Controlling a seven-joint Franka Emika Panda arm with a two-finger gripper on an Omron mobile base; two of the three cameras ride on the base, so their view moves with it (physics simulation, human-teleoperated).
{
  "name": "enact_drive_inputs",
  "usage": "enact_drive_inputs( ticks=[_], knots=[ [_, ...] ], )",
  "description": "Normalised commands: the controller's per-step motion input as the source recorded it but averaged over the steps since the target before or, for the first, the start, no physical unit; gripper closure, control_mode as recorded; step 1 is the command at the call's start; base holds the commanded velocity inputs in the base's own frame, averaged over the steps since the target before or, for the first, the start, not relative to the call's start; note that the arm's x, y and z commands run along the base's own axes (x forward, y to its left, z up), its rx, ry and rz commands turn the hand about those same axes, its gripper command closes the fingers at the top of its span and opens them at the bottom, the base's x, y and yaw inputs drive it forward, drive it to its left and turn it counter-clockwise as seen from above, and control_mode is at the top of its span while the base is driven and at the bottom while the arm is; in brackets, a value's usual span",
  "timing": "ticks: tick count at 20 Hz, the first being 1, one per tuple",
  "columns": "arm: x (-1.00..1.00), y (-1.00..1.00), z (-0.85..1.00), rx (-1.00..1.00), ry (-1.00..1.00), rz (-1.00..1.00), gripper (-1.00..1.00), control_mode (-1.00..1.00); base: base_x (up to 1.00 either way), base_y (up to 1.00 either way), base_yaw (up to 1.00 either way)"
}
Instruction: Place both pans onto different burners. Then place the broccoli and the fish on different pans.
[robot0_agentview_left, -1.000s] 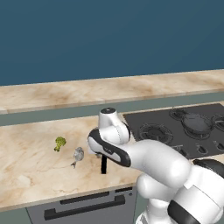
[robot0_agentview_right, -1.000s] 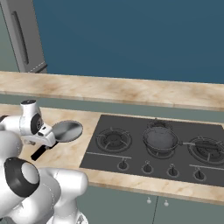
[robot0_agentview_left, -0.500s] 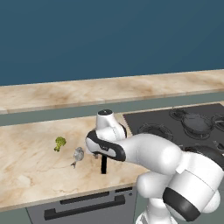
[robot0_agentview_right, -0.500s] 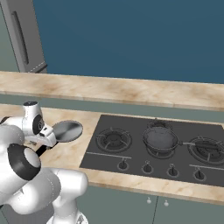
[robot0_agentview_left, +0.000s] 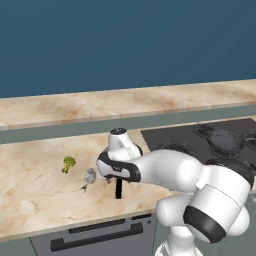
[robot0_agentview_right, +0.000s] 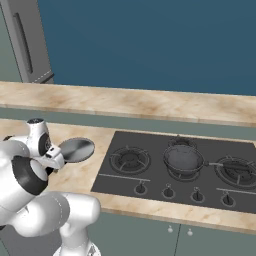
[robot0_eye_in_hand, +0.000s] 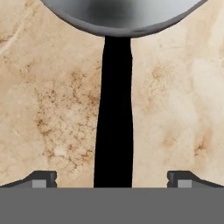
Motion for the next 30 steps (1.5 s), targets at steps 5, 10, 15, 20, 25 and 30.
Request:
enact_drive_inputs(
  ticks=[5,10,15,20,25,30],
  knots=[
    [0.00,0.01,-0.20,0.00,0.00,0.00,-1.00,-1.00,0.00,0.00,0.00],
    [0.00,0.02,-0.21,0.00,0.00,0.00,-1.00,-1.00,0.00,0.00,0.00],
    [0.00,0.01,-0.04,0.00,0.00,0.00,1.00,-1.00,0.00,0.00,0.00],
    [0.00,0.00,0.00,0.00,0.00,0.00,1.00,-1.00,0.00,0.00,0.00],
    [0.00,0.00,0.02,0.00,0.00,0.00,1.00,-1.00,0.00,0.00,0.00],
    [0.00,-0.07,0.38,0.01,0.00,-0.01,1.00,-1.00,0.00,0.00,0.00]
  ],
)
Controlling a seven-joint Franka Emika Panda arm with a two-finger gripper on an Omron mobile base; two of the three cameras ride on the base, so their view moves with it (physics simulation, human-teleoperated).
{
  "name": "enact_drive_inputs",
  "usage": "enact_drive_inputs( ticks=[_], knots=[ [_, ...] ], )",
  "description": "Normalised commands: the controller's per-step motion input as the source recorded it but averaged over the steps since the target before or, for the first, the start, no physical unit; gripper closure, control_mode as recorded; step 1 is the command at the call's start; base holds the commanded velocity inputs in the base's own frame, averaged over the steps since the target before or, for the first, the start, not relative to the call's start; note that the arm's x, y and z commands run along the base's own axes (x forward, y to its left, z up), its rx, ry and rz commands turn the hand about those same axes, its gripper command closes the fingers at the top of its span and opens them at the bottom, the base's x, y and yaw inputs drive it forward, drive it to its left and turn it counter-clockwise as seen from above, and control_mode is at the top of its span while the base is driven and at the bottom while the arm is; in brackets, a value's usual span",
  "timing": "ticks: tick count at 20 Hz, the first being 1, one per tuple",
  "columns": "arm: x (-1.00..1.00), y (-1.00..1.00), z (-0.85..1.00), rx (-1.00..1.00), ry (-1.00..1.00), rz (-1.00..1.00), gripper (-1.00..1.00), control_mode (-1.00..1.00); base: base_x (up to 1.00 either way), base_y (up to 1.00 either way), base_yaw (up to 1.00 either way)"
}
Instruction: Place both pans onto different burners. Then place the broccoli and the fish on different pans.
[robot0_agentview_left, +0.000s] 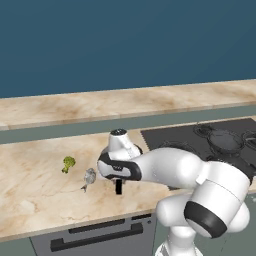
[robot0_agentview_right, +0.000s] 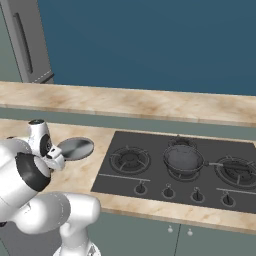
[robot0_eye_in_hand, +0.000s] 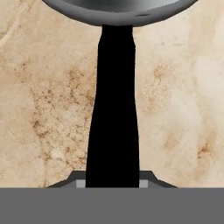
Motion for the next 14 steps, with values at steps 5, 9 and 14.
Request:
enact_drive_inputs(
  ticks=[5,9,14],
  knots=[
    [0.00,-0.14,0.45,0.01,-0.04,-0.02,1.00,-1.00,0.00,0.00,0.00],
    [0.00,-0.18,0.28,0.00,-0.07,-0.03,1.00,-1.00,0.00,0.00,0.00],
    [-0.03,-0.27,0.18,0.00,-0.08,-0.07,1.00,-1.00,0.00,0.00,0.00]
  ],
)
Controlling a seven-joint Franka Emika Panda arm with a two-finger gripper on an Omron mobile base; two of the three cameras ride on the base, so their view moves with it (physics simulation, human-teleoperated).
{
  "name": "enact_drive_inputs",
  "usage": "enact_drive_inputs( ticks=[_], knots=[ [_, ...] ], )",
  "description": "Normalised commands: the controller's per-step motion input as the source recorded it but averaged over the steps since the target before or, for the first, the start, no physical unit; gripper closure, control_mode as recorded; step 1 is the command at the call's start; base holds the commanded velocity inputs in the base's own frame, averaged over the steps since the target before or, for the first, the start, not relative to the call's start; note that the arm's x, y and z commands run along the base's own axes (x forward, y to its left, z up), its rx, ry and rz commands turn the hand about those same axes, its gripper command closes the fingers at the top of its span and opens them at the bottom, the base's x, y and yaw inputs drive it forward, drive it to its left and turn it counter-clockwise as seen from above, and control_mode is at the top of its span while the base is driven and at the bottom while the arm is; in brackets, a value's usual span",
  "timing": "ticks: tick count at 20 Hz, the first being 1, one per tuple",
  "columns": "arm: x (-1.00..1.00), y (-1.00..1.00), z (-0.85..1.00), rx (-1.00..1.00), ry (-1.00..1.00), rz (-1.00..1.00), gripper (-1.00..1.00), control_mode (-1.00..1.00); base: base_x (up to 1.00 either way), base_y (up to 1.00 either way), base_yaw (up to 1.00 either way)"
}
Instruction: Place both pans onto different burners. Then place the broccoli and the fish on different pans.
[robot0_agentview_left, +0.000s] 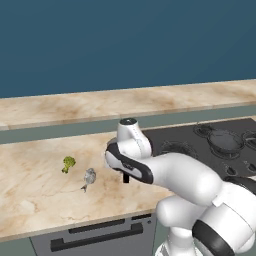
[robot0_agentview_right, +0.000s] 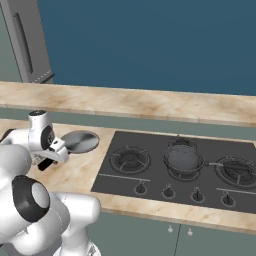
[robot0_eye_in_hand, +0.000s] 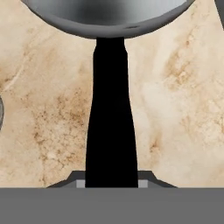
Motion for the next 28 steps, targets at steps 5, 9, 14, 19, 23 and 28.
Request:
enact_drive_inputs(
  ticks=[5,9,14,19,23,28],
  knots=[
    [-0.13,-0.34,0.11,0.00,-0.09,-0.17,1.00,-1.00,0.00,0.00,0.00],
    [0.00,-0.32,0.04,0.00,-0.04,-0.23,1.00,-1.00,0.00,0.00,0.00],
    [0.00,-0.24,0.15,0.00,0.00,-0.17,1.00,-1.00,0.00,0.00,0.00],
    [0.00,-0.29,0.16,0.00,0.00,-0.12,1.00,-1.00,0.00,0.00,0.00],
    [0.06,-0.31,0.08,0.00,0.00,-0.10,1.00,-1.00,0.00,0.00,0.00],
    [0.17,-0.24,0.00,0.00,0.00,-0.09,1.00,-1.00,0.00,0.00,0.00]
  ],
)
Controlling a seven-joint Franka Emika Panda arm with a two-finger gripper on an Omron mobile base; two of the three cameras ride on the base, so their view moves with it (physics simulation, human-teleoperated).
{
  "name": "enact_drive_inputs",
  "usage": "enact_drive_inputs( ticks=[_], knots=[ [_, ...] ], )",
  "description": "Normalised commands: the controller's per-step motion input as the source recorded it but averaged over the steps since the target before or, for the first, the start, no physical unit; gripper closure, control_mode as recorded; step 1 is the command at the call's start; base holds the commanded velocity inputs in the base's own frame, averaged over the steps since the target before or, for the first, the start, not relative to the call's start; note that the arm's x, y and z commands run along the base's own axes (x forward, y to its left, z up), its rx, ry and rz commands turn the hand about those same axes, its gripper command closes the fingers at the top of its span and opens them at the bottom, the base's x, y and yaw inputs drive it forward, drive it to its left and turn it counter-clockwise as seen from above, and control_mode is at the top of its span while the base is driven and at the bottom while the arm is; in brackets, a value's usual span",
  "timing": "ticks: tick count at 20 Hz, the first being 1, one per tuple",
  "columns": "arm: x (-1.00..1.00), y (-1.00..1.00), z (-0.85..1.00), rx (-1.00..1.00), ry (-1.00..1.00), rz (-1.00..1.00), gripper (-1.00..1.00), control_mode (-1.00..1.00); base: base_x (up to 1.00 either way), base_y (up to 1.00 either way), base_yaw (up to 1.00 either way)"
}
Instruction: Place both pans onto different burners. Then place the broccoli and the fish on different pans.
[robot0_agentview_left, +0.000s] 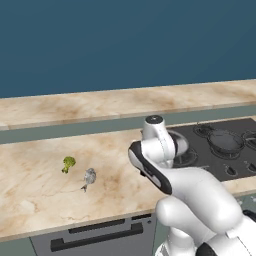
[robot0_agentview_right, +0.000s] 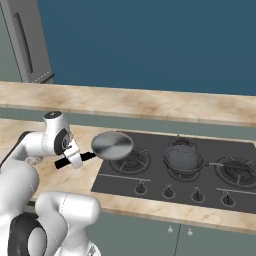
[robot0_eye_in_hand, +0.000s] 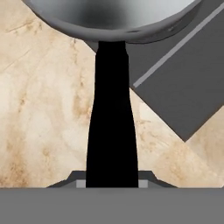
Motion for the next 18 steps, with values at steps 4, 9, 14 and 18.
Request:
enact_drive_inputs(
  ticks=[4,9,14,18],
  knots=[
    [0.25,-0.11,0.00,0.00,0.00,-0.06,1.00,-1.00,0.00,0.00,0.00],
    [0.29,-0.16,0.00,0.00,0.00,-0.05,1.00,-1.00,0.00,0.00,0.00],
    [0.27,-0.28,-0.02,0.00,0.00,-0.01,1.00,-1.00,0.00,0.00,0.00],
    [0.11,-0.16,-0.20,0.00,0.00,0.00,1.00,-1.00,0.00,0.00,0.00]
  ],
)
